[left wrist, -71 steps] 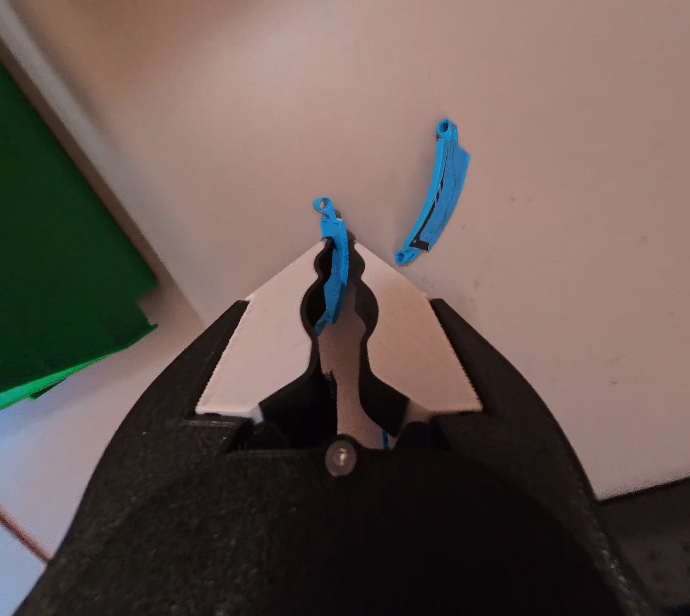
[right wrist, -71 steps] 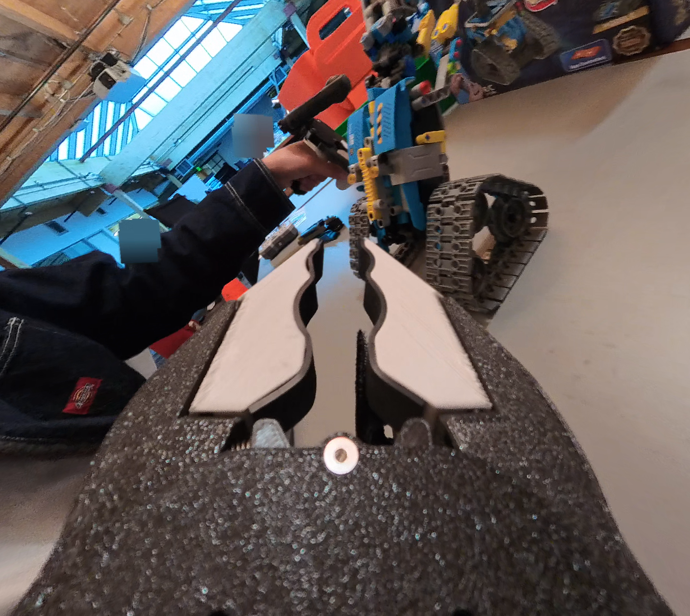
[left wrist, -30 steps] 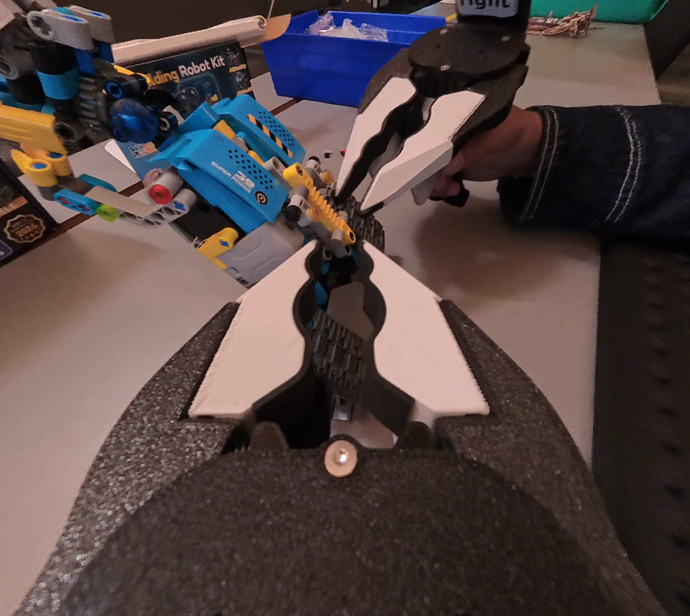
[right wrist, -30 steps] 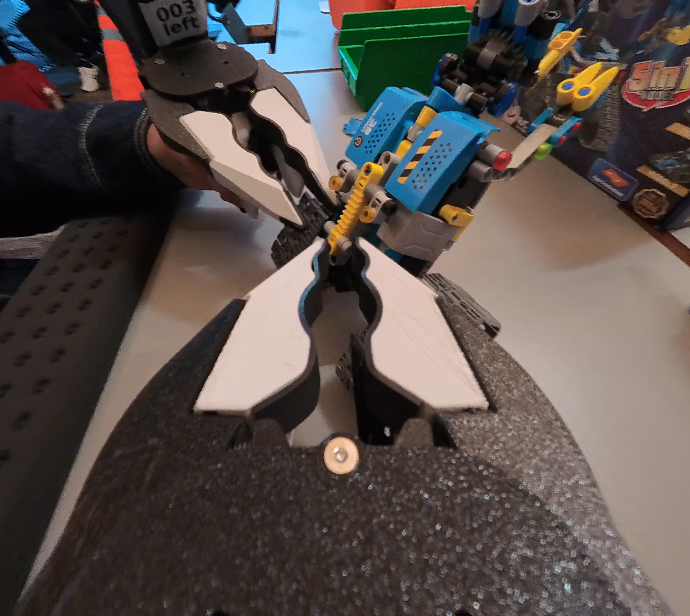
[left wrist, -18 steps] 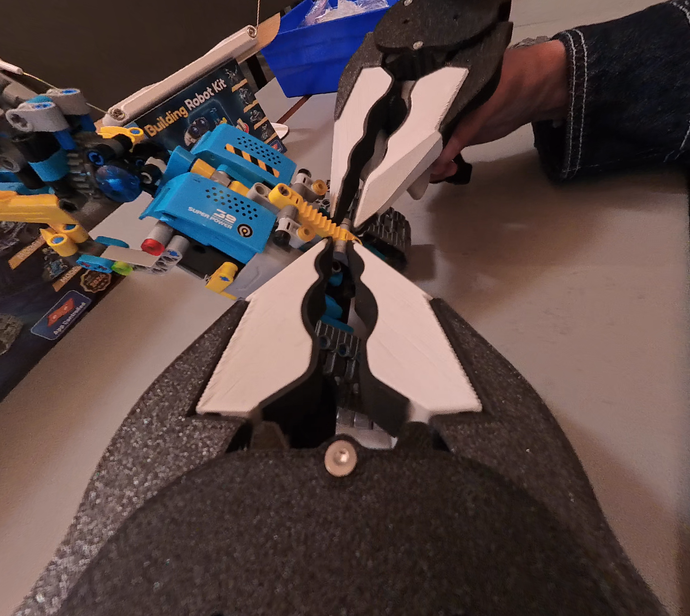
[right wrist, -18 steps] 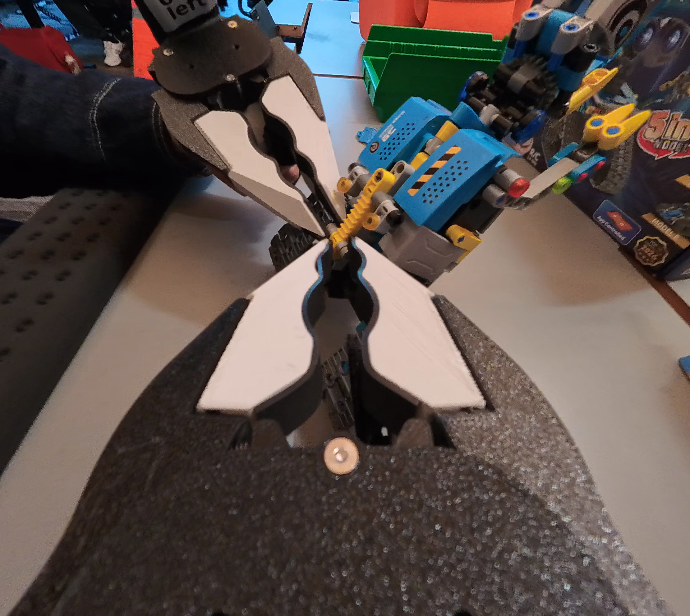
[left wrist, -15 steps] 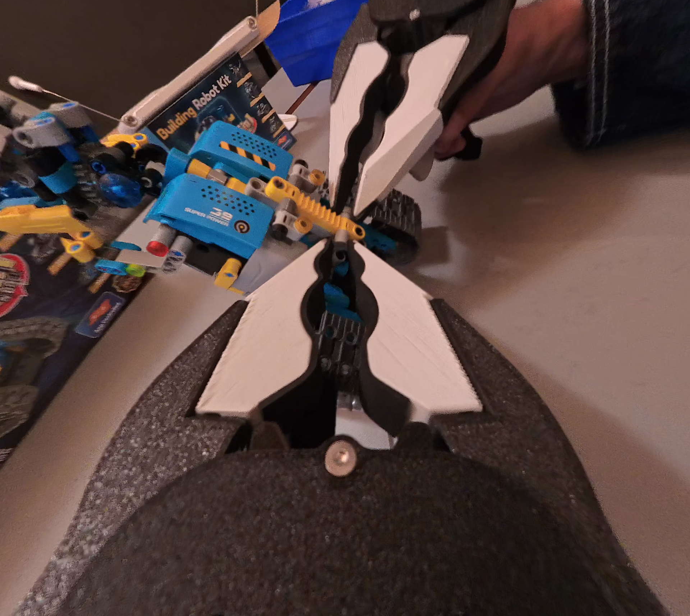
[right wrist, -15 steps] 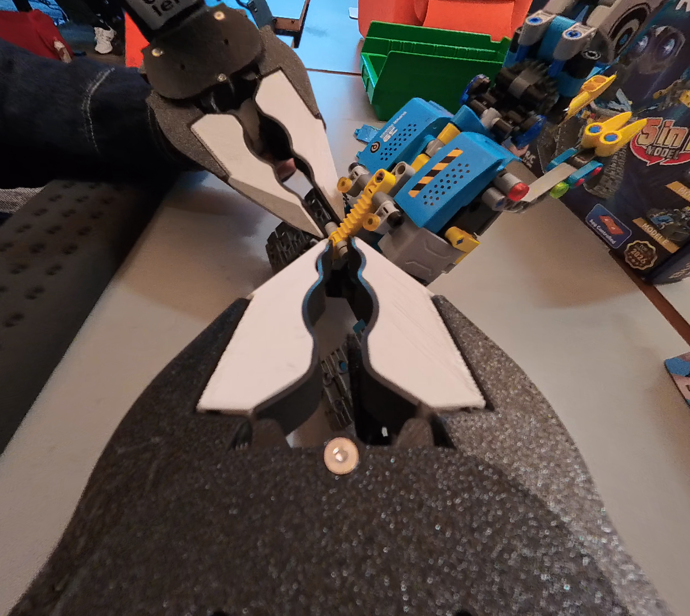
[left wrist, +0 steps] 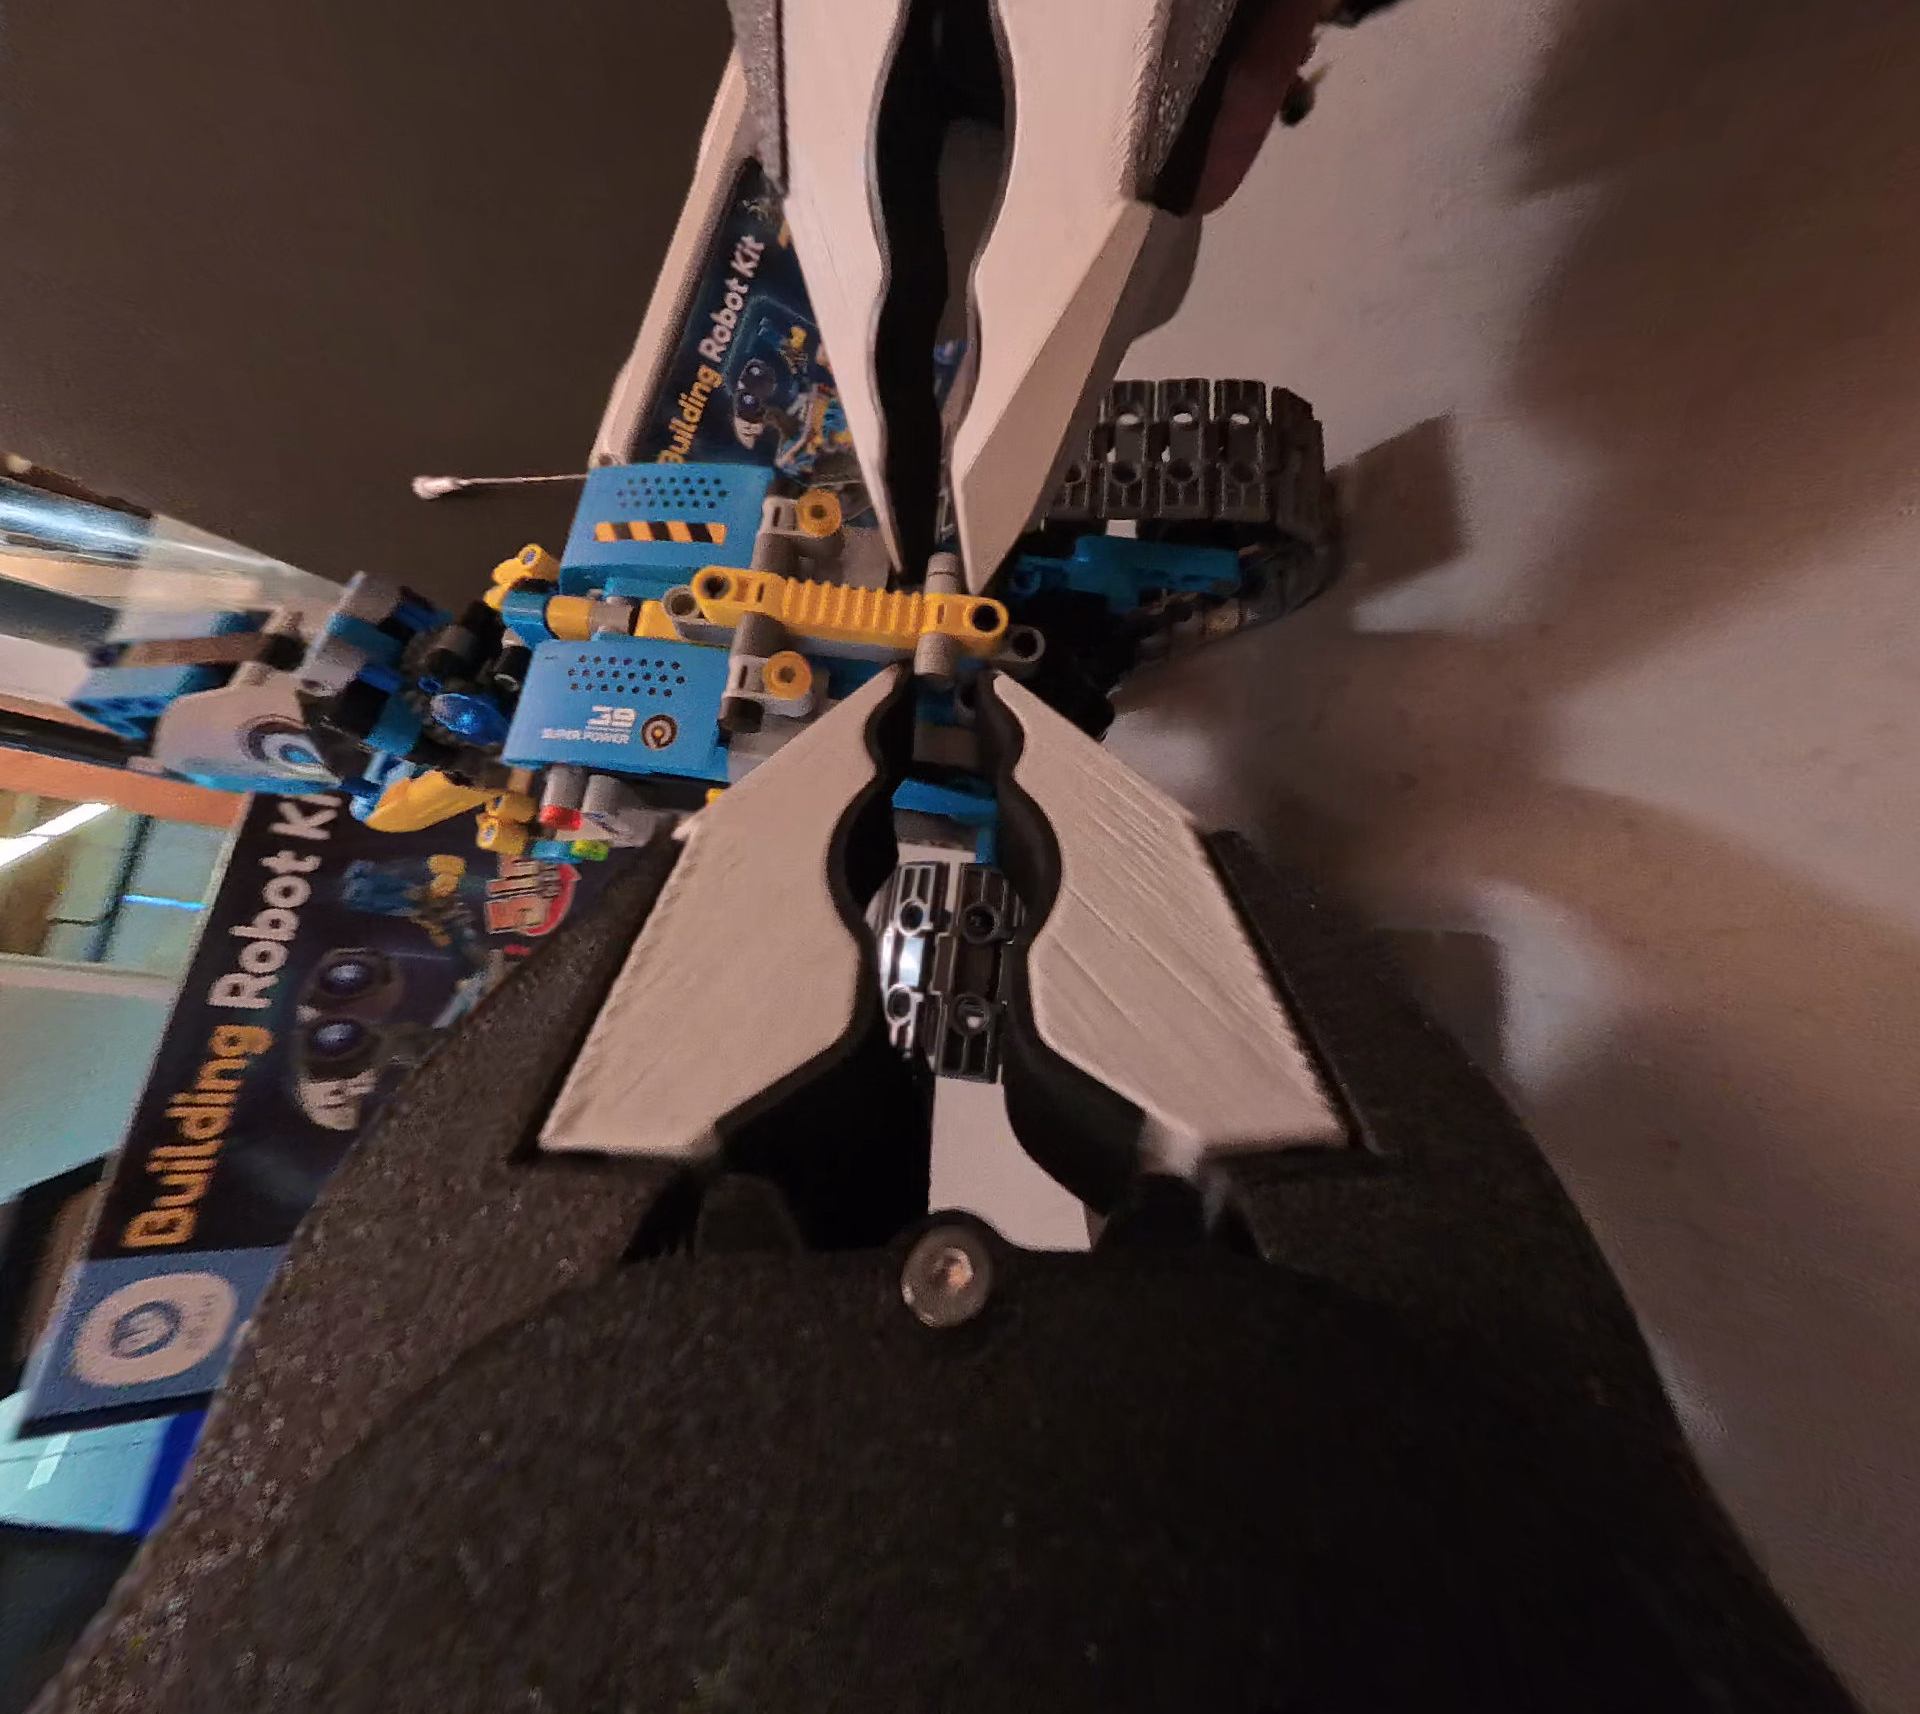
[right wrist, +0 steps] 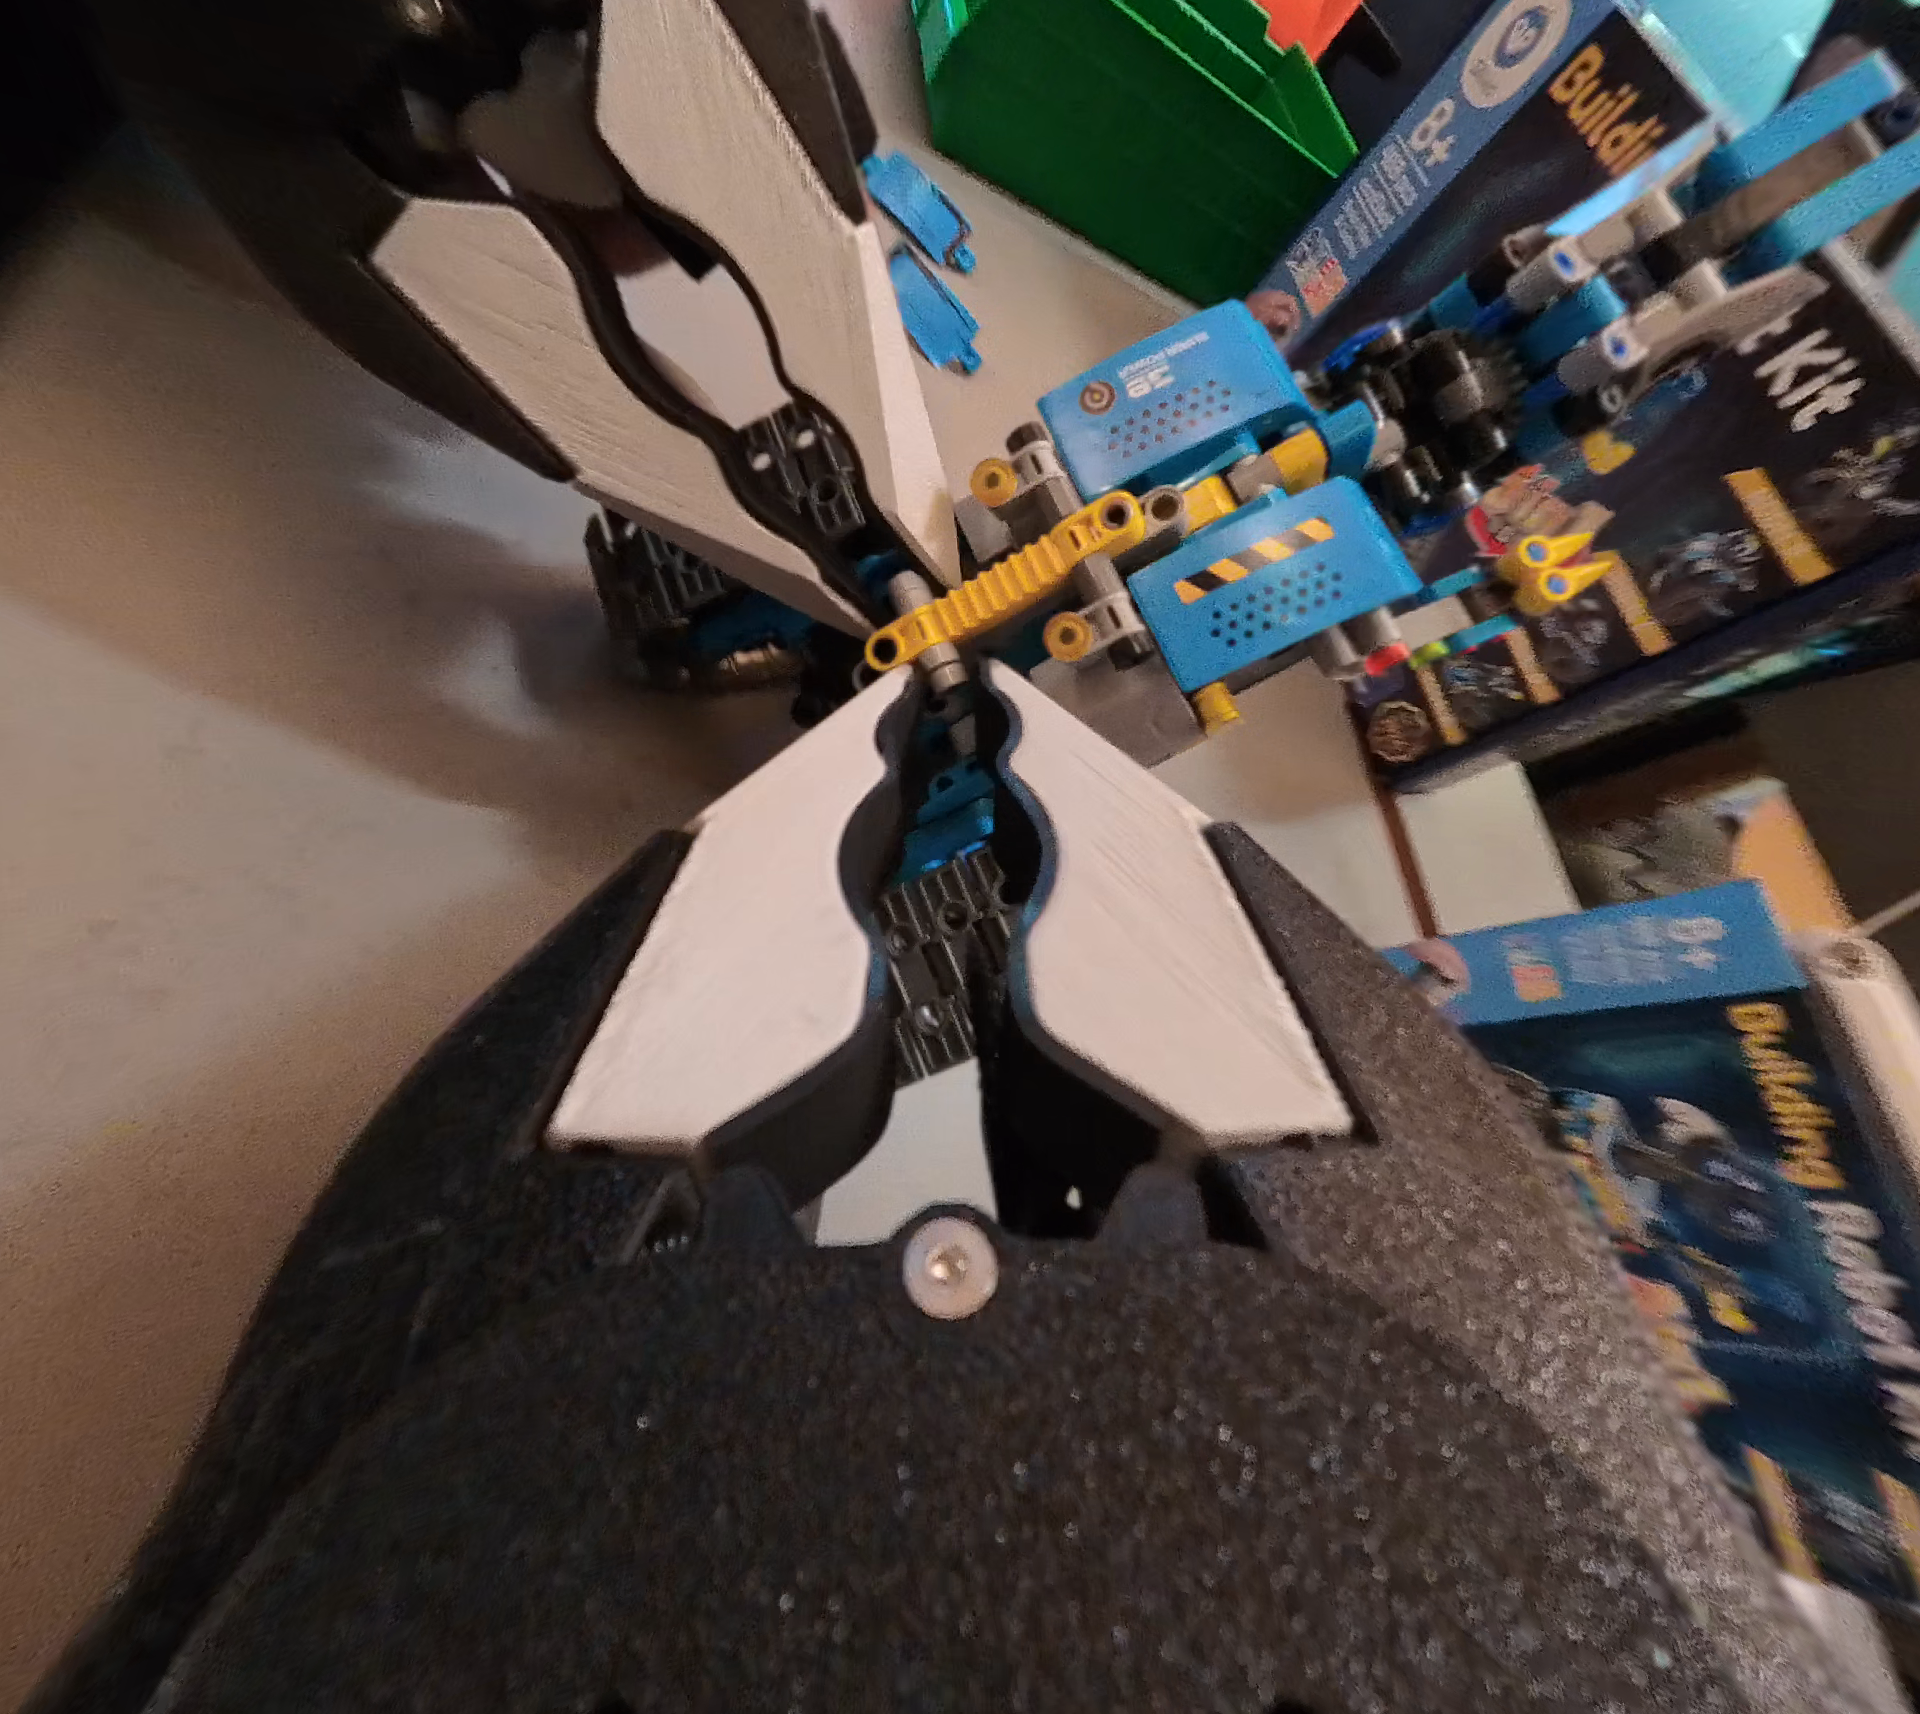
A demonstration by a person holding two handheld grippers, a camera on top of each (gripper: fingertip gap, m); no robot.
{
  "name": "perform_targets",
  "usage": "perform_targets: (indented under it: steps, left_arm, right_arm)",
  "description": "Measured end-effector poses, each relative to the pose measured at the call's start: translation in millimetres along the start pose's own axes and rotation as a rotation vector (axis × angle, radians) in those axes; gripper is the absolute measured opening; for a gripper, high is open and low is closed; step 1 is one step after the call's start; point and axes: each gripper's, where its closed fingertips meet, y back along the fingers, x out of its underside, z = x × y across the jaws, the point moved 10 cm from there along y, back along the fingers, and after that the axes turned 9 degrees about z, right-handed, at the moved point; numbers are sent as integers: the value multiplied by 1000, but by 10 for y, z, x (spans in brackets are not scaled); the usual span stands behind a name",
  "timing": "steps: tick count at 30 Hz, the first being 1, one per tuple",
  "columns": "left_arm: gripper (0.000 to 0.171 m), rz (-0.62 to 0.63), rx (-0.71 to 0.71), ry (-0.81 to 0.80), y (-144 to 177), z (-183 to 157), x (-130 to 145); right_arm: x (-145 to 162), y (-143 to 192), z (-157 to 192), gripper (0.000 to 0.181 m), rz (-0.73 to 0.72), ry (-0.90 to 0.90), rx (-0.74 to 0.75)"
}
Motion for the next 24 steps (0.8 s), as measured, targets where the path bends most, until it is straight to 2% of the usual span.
perform_targets:
  steps: [3,6,9,12,15,17,19,23,24]
  left_arm:
    - [10,42,-57,-56,-22,-21,-38]
    - [10,81,-104,-130,-41,-47,-76]
    - [6,100,-127,-175,-41,-54,-81]
    - [5,71,-73,-105,-18,-26,-62]
    - [4,8,-15,-45,44,-23,-31]
    - [4,17,-29,-48,91,-3,50]
    - [4,-5,1,21,150,42,172]
    - [4,-84,64,78,182,38,184]
    - [4,-92,66,77,186,22,164]
  right_arm:
    - [-83,-14,69,6,109,127,133]
    - [-134,-40,117,6,193,208,199]
    - [-166,-37,99,5,240,186,165]
    - [-157,-22,126,4,240,244,177]
    - [-136,47,130,4,208,216,114]
    - [93,125,32,5,334,192,127]
    - [144,365,-86,4,151,16,81]
    - [85,460,-123,5,19,-88,10]
    - [139,459,-121,5,38,-92,-4]
